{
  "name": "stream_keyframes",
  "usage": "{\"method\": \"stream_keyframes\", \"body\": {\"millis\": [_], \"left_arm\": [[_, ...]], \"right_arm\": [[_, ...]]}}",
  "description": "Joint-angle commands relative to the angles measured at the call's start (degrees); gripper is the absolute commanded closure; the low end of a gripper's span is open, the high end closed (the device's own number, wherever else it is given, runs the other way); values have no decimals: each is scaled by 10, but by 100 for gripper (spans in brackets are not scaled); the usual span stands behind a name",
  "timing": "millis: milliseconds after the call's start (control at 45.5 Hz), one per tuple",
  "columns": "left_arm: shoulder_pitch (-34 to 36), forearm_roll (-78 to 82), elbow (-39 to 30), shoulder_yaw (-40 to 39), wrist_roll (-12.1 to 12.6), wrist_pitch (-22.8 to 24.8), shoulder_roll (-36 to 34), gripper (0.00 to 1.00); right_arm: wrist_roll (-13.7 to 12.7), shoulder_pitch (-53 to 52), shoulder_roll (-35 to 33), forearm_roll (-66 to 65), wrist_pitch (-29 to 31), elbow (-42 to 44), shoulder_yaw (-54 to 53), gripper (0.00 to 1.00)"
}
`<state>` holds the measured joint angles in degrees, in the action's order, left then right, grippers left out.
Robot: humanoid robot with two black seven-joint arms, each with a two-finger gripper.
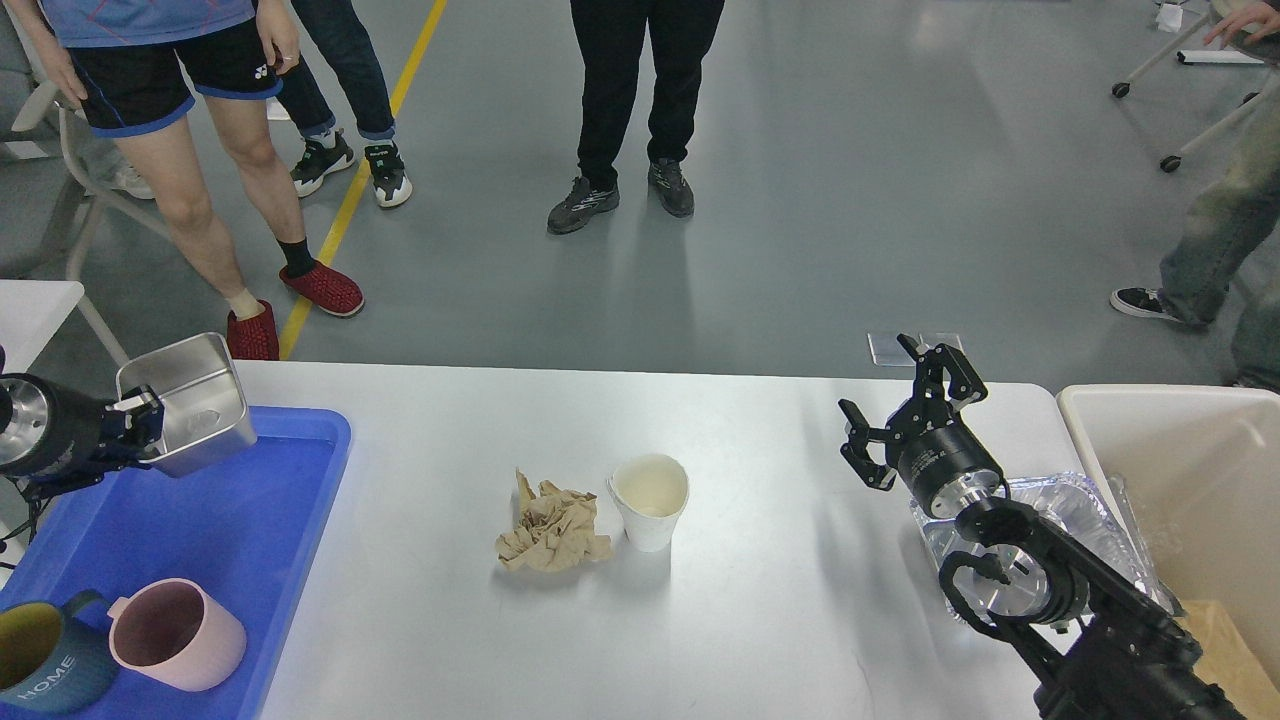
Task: Tidy desktop
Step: 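Lift the steel tray with the left gripper and lower it into the blue tray, then release the steel tray and bring the left gripper back up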
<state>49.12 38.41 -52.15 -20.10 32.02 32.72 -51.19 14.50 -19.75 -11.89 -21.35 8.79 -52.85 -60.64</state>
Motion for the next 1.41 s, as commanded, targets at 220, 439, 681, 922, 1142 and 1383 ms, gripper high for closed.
{"method": "stream_keyframes", "body": {"millis": [220,439,681,922,1142,1383], "left_arm": [[-54,-1,95,0,-23,-52,69,95],[-70,1,111,1,-23,-71,79,94],[-70,-6,120,1,-23,-72,81,84],[-70,-6,123,1,-23,-76,88,77],[-56,-6,123,-4,-23,-72,87,61],[23,-6,111,-3,-22,-65,86,36]], "right_arm": [[0,1,0,0,0,-1,0,0],[0,2,-1,0,0,-1,0,0],[0,1,0,0,0,-1,0,0],[0,1,-1,0,0,-1,0,0],[0,1,0,0,0,-1,0,0],[0,1,0,0,0,-1,0,0]]}}
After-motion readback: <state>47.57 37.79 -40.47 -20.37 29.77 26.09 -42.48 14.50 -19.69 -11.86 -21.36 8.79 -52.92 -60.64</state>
